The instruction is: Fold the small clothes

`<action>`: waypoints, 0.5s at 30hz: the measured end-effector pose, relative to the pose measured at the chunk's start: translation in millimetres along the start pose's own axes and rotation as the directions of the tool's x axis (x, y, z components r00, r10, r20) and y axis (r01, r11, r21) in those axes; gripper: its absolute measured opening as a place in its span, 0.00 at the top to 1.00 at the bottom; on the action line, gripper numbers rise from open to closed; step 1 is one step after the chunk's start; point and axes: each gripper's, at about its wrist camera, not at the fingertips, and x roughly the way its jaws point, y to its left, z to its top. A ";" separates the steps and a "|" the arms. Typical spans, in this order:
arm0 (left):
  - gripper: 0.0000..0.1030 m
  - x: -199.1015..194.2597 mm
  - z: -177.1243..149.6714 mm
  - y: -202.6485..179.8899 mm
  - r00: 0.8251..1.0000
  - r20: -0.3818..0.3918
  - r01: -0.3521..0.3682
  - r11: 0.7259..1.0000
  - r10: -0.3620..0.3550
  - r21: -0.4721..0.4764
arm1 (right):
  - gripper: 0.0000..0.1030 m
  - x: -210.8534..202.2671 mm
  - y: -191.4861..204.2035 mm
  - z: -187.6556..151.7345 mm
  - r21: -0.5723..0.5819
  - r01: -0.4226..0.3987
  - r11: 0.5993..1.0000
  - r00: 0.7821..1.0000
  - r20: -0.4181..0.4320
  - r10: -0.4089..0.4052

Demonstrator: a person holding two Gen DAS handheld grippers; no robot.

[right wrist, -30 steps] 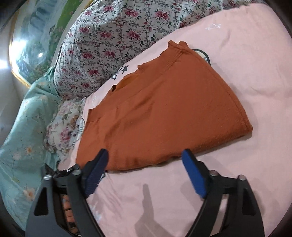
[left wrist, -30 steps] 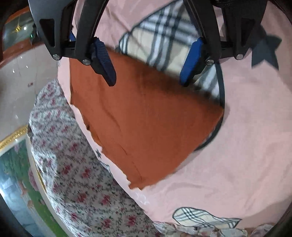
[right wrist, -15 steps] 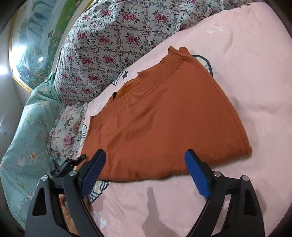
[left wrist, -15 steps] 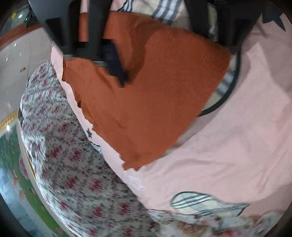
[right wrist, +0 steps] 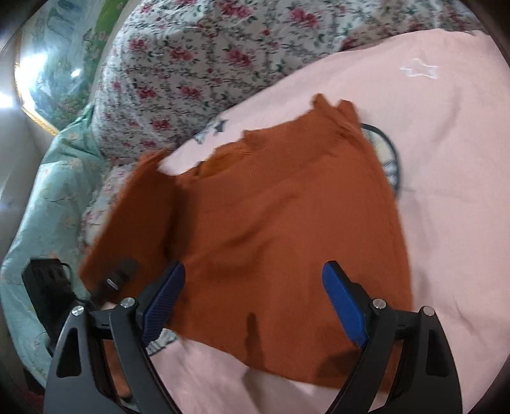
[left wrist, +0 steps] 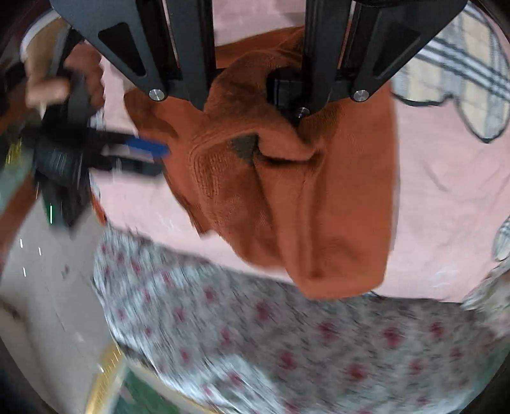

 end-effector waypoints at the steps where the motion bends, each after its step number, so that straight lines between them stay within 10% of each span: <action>1: 0.91 10.3 -4.8 -4.1 1.000 -0.022 -0.006 1.000 0.006 0.013 | 0.14 4.3 0.8 2.9 0.006 -0.022 1.000 1.000 -0.013 0.022; 15: 0.83 23.0 -33.0 -33.8 0.990 -0.001 -0.135 0.953 0.140 0.273 | 0.14 104.5 34.4 45.0 -0.028 -0.032 0.999 0.984 -0.178 0.027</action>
